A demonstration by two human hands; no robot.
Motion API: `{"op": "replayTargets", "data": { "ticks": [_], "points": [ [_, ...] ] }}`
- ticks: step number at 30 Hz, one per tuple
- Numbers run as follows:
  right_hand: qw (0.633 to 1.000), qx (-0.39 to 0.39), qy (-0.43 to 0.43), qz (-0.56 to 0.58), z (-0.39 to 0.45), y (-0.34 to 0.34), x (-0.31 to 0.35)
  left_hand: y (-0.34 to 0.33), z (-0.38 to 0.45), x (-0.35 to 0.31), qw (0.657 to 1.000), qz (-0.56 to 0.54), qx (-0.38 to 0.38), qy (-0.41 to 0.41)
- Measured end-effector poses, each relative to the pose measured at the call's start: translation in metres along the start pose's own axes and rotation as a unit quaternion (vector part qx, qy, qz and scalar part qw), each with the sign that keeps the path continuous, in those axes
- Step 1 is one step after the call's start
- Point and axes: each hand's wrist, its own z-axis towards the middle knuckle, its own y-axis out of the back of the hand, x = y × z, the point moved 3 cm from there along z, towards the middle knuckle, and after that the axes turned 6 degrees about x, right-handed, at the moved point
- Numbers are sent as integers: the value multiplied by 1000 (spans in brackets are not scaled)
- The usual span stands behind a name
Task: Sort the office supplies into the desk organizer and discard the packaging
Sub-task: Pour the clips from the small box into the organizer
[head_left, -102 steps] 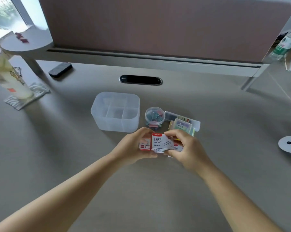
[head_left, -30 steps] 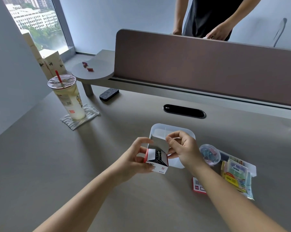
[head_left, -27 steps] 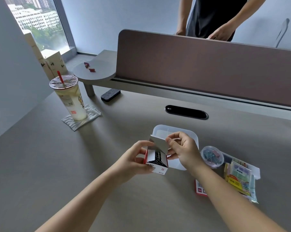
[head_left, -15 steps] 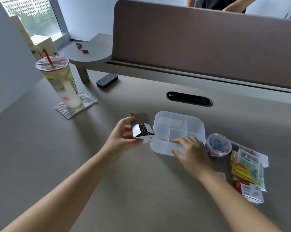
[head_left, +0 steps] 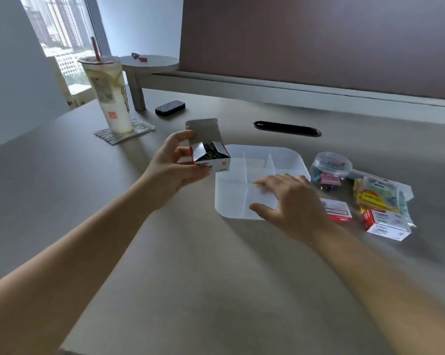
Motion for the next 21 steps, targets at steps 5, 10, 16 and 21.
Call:
{"op": "replayTargets", "data": {
  "ticks": [5,10,16,21],
  "points": [
    [1000,-7,-7,2,-39,5,23,-9,-46,-4,999,12,18,-42],
    [990,-39,-53,125,-48,15,33,-16,-57,0,998,47,18,-35],
    [960,-78,-46,266,-21,27,30,-24,-37,-3,993,99,19,-68],
    [961,-60,-7,271,9,35,28,-25,-20,-10,982,168,20,-83]
  ]
}}
